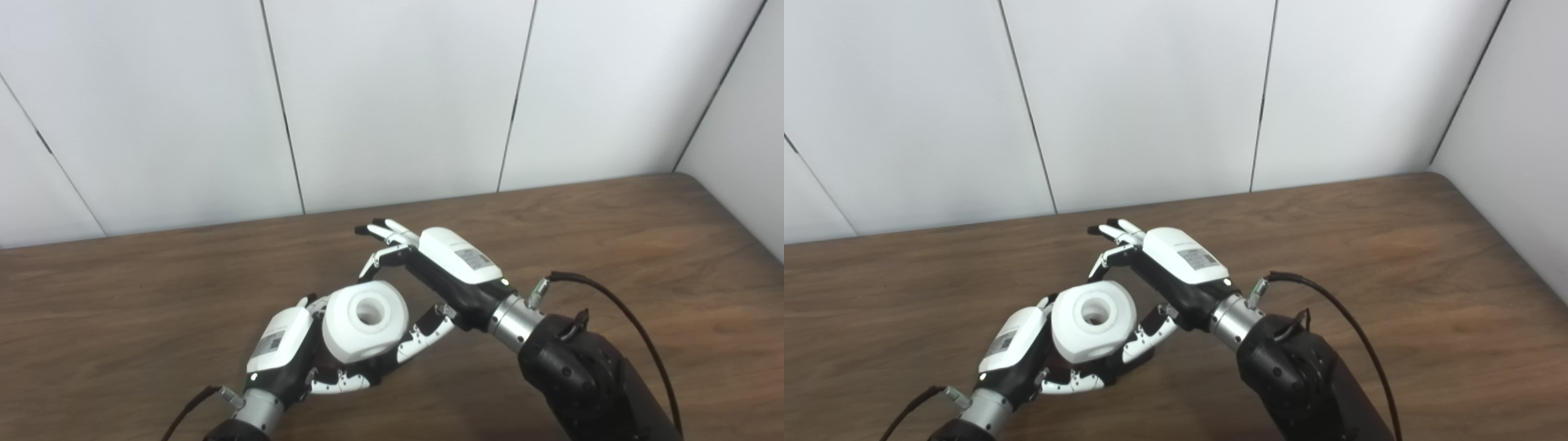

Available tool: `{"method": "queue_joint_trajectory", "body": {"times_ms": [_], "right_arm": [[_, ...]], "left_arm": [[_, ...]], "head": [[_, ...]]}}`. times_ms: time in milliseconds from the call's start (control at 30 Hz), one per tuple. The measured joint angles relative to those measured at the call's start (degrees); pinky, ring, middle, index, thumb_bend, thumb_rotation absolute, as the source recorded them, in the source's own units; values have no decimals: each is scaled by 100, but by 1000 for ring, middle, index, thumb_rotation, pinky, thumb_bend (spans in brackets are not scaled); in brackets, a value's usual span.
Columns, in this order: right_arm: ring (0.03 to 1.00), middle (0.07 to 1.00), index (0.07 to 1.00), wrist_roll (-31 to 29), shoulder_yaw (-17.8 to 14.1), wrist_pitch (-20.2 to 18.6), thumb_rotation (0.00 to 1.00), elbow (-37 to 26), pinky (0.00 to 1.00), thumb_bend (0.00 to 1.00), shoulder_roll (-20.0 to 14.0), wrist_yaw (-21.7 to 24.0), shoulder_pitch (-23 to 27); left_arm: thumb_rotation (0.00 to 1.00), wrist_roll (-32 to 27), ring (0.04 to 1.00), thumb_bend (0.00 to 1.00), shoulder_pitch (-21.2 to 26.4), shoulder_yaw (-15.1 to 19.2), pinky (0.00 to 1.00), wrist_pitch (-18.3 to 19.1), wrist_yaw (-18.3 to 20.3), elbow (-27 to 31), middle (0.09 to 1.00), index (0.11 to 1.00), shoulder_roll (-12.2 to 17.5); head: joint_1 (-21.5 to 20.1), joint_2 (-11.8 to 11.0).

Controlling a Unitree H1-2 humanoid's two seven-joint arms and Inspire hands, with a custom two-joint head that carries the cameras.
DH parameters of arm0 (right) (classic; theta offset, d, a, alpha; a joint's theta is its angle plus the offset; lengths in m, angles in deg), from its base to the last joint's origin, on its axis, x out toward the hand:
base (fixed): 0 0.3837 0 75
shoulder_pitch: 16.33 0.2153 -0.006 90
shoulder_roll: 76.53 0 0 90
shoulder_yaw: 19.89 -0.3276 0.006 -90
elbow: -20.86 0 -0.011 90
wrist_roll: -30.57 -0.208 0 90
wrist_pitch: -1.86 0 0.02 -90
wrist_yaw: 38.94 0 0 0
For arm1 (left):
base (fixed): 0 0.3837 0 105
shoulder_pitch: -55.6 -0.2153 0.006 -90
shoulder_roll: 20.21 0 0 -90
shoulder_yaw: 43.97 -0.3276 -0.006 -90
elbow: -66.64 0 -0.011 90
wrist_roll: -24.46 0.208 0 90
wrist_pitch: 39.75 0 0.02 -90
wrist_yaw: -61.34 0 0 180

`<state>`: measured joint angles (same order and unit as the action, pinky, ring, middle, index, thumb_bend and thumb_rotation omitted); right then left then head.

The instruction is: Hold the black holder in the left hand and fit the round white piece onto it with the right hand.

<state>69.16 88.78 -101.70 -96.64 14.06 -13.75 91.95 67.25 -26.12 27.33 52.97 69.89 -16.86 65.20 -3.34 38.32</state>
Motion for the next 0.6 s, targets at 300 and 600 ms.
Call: {"method": "queue_joint_trajectory", "body": {"times_ms": [300,600], "right_arm": [[993,959,478,141,74,42,146,172,929,503,-14,-1,-264],[1000,959,479,245,78,43,145,188,933,503,-26,39,-294]], "left_arm": [[48,23,919,514,-14,-8,1000,7,4,22,927,482,-8],[46,26,915,514,-56,-2,1000,36,5,43,926,482,-38]], "head": [[-79,27],[-166,44]]}}
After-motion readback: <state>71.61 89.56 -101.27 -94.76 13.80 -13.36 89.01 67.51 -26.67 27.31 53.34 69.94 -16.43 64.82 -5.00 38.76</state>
